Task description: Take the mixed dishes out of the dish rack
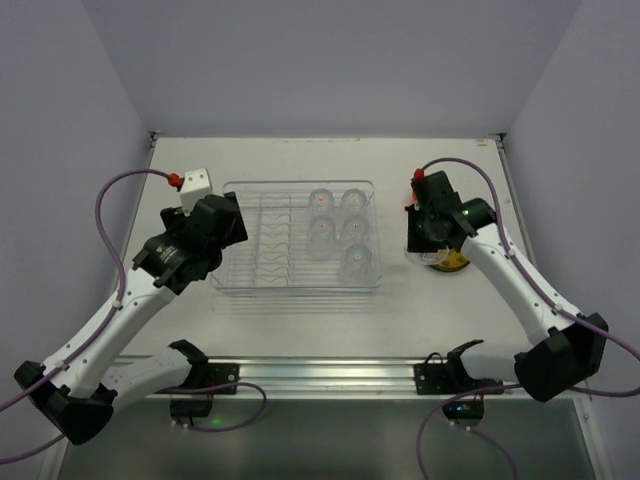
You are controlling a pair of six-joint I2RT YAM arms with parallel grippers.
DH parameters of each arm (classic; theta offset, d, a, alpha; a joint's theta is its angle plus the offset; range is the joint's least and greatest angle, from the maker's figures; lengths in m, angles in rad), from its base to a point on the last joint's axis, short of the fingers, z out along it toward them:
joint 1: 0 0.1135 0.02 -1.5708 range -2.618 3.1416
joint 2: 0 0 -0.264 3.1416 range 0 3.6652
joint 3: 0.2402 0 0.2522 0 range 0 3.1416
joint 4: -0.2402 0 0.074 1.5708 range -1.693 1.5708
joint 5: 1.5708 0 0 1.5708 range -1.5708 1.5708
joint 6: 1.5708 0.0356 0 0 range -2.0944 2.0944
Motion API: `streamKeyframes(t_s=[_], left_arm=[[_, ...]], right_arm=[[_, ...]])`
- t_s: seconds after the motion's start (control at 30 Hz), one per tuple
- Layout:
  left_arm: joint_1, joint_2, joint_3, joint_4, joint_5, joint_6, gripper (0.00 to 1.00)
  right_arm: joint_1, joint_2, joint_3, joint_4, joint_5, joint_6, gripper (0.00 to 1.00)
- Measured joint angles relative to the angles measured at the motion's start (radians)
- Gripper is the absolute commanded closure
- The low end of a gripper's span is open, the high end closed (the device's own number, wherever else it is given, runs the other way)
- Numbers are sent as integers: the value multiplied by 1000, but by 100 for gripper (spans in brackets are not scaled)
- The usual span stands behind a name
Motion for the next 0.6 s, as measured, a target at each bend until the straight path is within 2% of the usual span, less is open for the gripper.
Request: streamKeyframes(t_s=[0.17, 0.47, 0.6], left_arm=[[18, 2, -82, 90, 111, 77, 0], [20, -65, -130, 117, 171, 139, 0], [20, -105, -131, 122, 206, 153, 0]], right_arm=[[25, 85, -37, -11, 16, -8, 100], [40, 205, -123, 2, -7, -26, 99], [45, 228, -134, 16, -12, -29, 96]])
